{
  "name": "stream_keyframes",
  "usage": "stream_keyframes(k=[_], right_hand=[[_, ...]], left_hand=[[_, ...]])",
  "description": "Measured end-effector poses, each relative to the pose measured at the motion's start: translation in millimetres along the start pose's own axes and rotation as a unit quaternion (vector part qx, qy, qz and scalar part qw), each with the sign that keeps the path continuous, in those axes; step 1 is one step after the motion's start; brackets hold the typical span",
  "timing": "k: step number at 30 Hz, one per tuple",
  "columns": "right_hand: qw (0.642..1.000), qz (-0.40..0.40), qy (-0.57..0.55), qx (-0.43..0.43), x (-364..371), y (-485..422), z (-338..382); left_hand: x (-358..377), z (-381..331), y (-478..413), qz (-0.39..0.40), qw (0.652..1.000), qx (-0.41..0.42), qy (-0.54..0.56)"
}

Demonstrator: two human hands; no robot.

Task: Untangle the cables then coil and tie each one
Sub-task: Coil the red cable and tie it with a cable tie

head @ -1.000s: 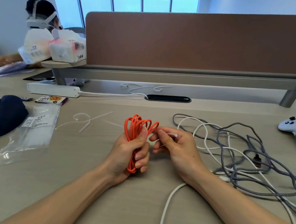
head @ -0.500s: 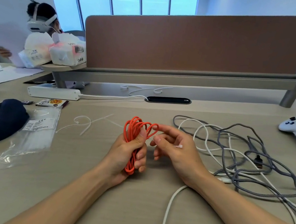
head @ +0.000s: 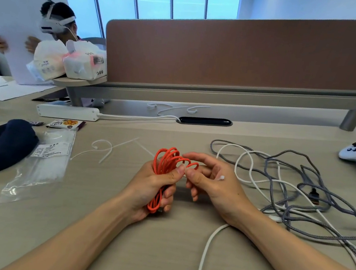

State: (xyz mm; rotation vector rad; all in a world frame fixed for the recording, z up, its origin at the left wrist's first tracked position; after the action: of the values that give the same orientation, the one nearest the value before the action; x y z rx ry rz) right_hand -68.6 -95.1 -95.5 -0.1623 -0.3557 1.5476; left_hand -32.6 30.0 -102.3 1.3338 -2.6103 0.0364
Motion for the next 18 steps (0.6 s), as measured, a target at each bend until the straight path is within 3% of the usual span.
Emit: stream_keyframes(k=[7, 18], right_hand=[[0.999, -0.036, 0.003, 0.01, -1.5, 0.5, -3.2], [0.991, -0.08, 0.075, -0.082, 1.0, 5.9, 10.4]], left_hand=[[-2.3, -0.6, -1.9, -0.051, 0.999, 0.014, 0.006], [-5.5, 4.4, -7.1, -0.121, 0.991, 0.025, 0.05]])
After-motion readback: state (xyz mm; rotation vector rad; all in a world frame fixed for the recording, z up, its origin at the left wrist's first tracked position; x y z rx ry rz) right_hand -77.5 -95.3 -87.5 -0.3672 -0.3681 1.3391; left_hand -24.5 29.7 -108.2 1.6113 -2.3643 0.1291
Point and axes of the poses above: each hand's wrist, its own y-axis away from the middle knuckle, its own x-axis out of the palm, z = x × y, the point moved 5 cm from there along -y, towards the middle knuckle, and after that the axes turned 2 degrees about -x, right-handed, at the moved point
